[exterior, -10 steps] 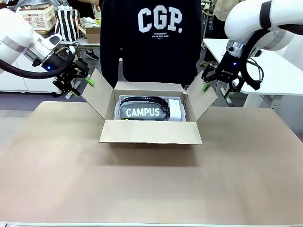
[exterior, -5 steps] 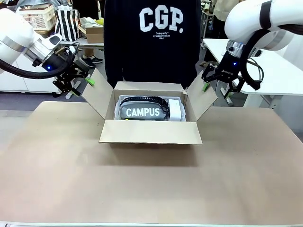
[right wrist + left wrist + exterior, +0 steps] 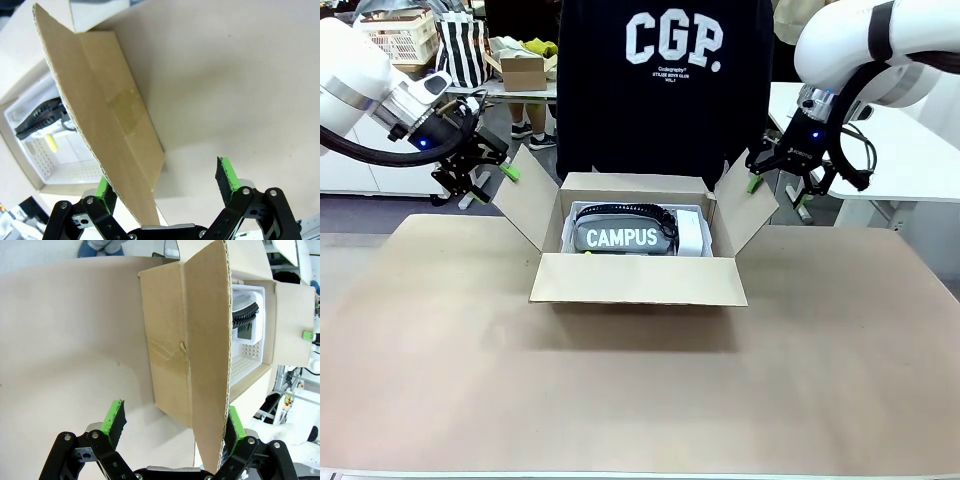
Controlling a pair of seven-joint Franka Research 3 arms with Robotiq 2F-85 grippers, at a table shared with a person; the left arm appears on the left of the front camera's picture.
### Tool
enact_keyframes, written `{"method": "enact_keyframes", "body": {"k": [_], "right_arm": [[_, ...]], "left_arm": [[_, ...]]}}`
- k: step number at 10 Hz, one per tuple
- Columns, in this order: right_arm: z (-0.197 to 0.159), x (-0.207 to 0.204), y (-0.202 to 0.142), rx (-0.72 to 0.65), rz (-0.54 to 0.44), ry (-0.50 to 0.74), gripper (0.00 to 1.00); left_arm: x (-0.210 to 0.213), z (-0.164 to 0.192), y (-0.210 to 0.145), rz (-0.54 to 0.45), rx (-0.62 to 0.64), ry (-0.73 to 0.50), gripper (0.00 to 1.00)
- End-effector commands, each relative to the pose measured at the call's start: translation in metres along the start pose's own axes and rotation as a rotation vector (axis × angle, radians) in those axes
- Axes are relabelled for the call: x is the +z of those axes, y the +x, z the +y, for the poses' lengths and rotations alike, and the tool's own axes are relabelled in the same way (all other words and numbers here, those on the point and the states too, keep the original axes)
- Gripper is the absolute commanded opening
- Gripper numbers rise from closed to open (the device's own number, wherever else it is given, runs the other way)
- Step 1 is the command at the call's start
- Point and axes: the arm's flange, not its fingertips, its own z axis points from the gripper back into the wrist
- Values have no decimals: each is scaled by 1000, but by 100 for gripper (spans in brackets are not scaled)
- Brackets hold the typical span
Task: Pack the gift set into the box.
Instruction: Lift both hands away from the flaps of the Package Box.
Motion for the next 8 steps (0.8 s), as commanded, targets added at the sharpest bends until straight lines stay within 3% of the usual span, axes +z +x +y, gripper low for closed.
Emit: {"method": "enact_keyframes", "body": {"k": [1,3,6,8], "right_arm": [[-1,24,-18,116,36,153,100],[-23,67,-45,230,91,492,100],[-92,109,-74,416,208,954,100],[-133,107,-86,370,158,1082,100]], "left_arm": [[18,-6,-12,30,-24,-115,100],[69,-13,-43,74,-89,-389,100],[142,9,-87,205,-240,-823,100],[160,22,-113,97,-286,-882,100]]}}
